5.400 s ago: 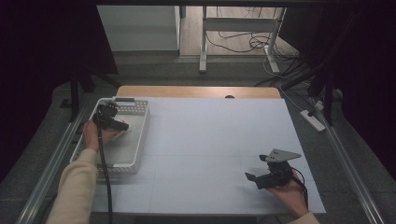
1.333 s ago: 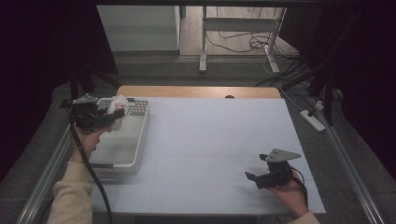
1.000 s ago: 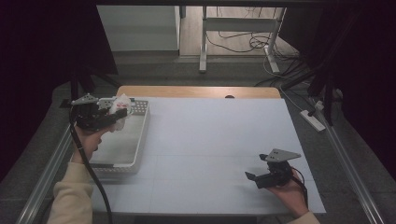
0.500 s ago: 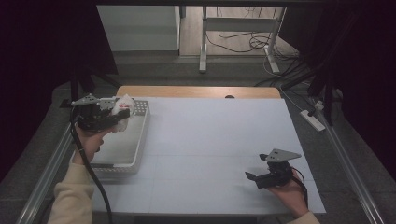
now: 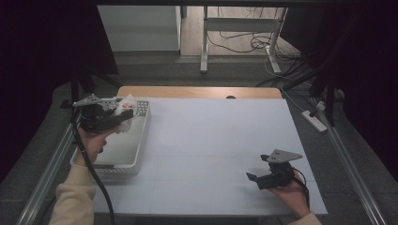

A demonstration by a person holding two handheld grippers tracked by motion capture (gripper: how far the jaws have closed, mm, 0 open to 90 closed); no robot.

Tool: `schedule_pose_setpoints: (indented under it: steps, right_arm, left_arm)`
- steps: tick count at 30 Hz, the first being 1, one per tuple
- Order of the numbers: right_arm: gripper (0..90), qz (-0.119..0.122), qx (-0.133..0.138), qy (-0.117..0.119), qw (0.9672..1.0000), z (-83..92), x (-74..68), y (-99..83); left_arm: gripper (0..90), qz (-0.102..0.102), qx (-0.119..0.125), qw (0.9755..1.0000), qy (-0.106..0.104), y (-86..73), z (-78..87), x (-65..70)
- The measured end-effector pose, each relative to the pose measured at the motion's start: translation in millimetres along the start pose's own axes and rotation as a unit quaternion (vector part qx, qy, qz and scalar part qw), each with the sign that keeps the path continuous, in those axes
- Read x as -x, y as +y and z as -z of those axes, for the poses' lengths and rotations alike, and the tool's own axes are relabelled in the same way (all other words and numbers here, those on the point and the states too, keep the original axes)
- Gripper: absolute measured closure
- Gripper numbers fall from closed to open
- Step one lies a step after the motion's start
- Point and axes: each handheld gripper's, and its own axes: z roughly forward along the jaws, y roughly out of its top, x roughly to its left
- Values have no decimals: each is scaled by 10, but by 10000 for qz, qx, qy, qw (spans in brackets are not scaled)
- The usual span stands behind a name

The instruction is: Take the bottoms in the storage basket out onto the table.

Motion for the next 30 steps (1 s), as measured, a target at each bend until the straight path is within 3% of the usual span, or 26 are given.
schedule_pose_setpoints:
  steps: [10, 30]
  right_arm:
    - [78, -2, -19, -11, 10000, -6, 2, -2]
    - [78, 7, -47, -56, 10000, -8, 0, -2]
  left_arm:
    - [544, -10, 82, 9997, -212, 49, 21, 112]
    - [543, 0, 148, 9989, -435, 51, -47, 263]
